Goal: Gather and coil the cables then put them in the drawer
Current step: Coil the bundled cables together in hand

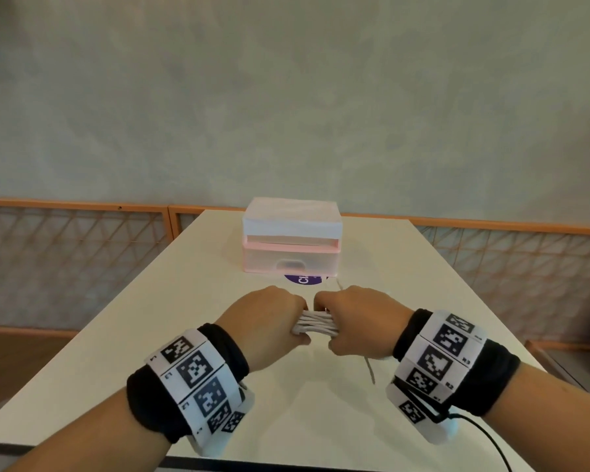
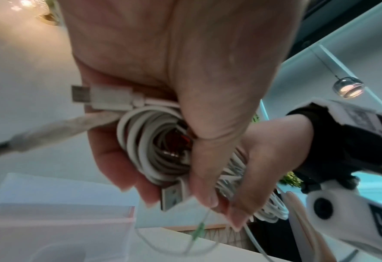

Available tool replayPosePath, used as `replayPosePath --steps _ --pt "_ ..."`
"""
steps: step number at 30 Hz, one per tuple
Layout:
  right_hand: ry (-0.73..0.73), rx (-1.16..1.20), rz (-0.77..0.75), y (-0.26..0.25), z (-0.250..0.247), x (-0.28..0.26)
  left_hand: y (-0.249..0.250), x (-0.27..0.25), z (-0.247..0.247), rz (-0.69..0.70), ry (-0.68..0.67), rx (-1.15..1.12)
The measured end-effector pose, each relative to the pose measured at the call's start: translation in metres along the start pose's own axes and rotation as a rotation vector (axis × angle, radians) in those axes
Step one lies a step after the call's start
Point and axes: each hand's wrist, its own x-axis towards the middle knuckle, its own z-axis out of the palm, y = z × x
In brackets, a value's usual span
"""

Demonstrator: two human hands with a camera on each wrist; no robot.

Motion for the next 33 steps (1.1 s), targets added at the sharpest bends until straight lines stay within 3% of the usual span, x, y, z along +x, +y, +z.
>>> replayPosePath --steps 4,12,15,17,20,24,29,33 --pt "0.142 -0.194 -0.011 0.005 0.003 -0.001 -0.008 -0.003 0.003 -0.047 0.008 -0.032" --pt "0.185 -0.301 -0.023 0.004 -0.001 0.001 -0.011 -0.006 0.005 -0.102 0.046 0.004" --pt "0.244 -0.398 -0.113 -0.002 0.001 0.003 -0.007 -0.007 0.006 -0.092 -0.066 0.05" --pt "0.232 -0.457 -0.173 -0.01 0.002 0.006 0.0 -0.005 0.007 -0.104 -0.18 -0.071" --pt "0.179 -0.533 -0.204 -0.017 0.004 0.008 0.003 -0.001 0.013 -0.117 -0.207 -0.259" --pt "0.227 -0.386 -0.194 -0.013 0.004 0.005 -0.006 -0.003 0.022 -0.101 -0.145 -0.232" --pt "-0.016 -0.149 -0.116 0.007 -0.004 -0.005 -0.019 -0.012 0.023 -0.069 -0.087 -0.002" --pt "-0.014 -0.095 -0.075 0.023 -0.004 -0.008 -0.027 -0.016 0.018 -0.06 -0.066 0.003"
